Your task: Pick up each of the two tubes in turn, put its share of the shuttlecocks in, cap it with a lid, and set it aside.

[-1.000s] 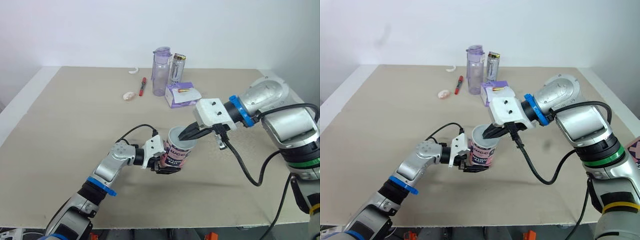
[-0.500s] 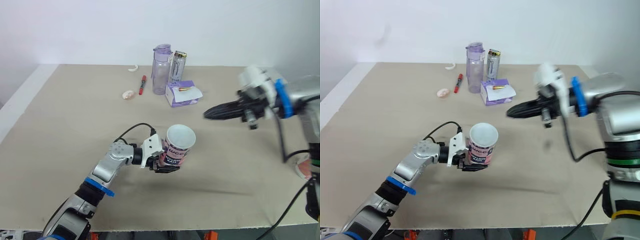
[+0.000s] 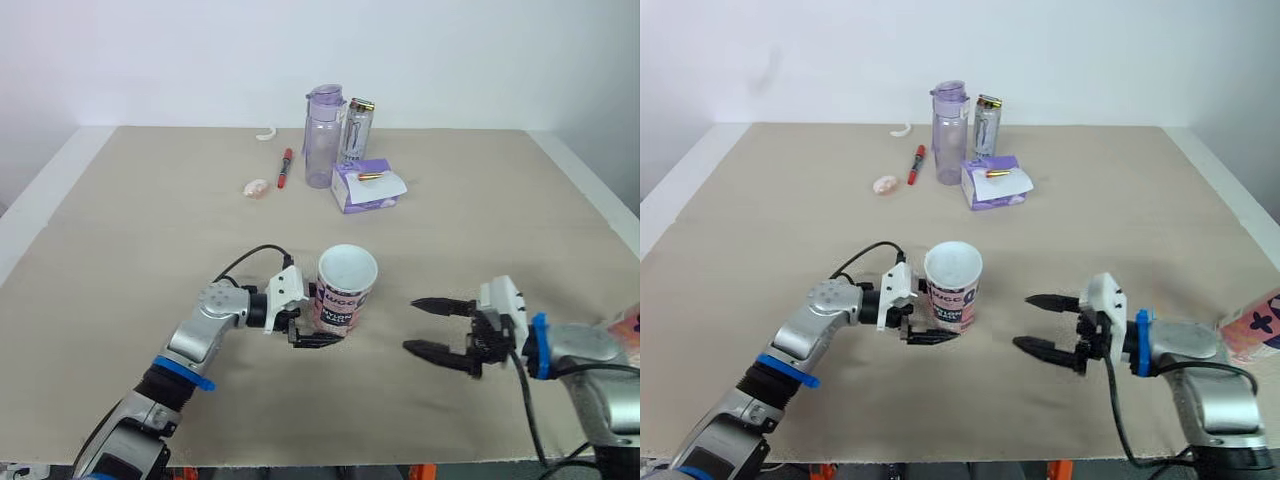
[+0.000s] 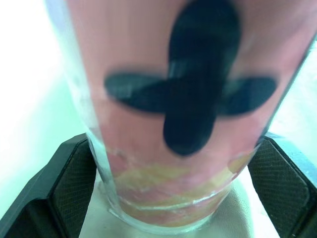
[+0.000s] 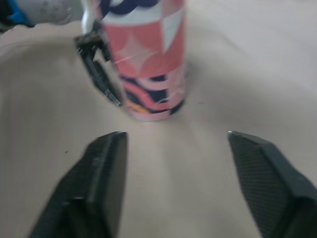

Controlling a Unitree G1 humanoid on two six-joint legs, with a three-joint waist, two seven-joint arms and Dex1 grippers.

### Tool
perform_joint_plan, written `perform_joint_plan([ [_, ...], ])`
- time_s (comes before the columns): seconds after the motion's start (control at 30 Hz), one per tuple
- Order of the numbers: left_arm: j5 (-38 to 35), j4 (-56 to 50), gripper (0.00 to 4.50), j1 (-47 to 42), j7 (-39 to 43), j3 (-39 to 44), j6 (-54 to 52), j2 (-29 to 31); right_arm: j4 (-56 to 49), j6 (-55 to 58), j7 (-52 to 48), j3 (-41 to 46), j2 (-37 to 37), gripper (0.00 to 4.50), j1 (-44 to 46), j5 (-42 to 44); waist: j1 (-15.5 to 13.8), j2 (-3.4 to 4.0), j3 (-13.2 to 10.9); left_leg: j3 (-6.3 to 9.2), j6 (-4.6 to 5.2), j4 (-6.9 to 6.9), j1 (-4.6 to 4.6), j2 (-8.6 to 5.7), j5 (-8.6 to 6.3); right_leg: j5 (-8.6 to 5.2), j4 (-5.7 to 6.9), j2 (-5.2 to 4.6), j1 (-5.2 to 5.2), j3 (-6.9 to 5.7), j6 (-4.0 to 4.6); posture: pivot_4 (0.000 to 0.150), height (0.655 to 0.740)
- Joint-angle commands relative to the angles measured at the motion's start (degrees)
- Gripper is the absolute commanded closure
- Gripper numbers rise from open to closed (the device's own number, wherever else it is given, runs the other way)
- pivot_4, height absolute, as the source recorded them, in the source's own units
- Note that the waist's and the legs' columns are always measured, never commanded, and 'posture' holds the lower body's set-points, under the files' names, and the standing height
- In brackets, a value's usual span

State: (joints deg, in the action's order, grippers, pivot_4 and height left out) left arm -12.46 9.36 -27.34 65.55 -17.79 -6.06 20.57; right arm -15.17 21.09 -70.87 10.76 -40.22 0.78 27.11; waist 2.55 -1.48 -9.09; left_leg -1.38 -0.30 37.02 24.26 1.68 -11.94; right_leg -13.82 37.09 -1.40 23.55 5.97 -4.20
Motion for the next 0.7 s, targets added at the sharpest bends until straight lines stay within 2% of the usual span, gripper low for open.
perform_joint_plan([
  [0.03,-3.35,-4.59,0.00,0.73,3.08,4.20,0.65,4.09,1.23,-7.92,3.55,-5.38,5.21,0.07,3.74,-3.29,0.11,-0.01,-0.01,0.00,-0.01,0.01,-0.02,0.04,0.00,-0.01,0.00,0.04,0.00,0.00,0.07,0.150,0.7400],
  [0.23,-5.72,-8.08,0.00,3.50,3.43,7.51,-0.27,7.15,4.38,-10.09,6.77,-10.57,10.21,0.07,7.25,-5.20,-0.01,-0.04,-0.03,0.03,-0.02,0.00,0.00,0.08,0.01,-0.01,0.00,0.04,-0.03,-0.06,0.03,0.150,0.7400],
  [0.7,-8.01,-19.12,0.00,12.57,0.70,10.19,-2.96,11.56,12.39,-15.15,8.03,-19.46,15.98,0.07,12.98,-9.16,-0.02,-0.07,-0.04,0.08,-0.09,-0.01,-0.03,0.12,-0.03,-0.04,0.05,0.02,-0.05,-0.15,0.09,0.150,0.7400],
])
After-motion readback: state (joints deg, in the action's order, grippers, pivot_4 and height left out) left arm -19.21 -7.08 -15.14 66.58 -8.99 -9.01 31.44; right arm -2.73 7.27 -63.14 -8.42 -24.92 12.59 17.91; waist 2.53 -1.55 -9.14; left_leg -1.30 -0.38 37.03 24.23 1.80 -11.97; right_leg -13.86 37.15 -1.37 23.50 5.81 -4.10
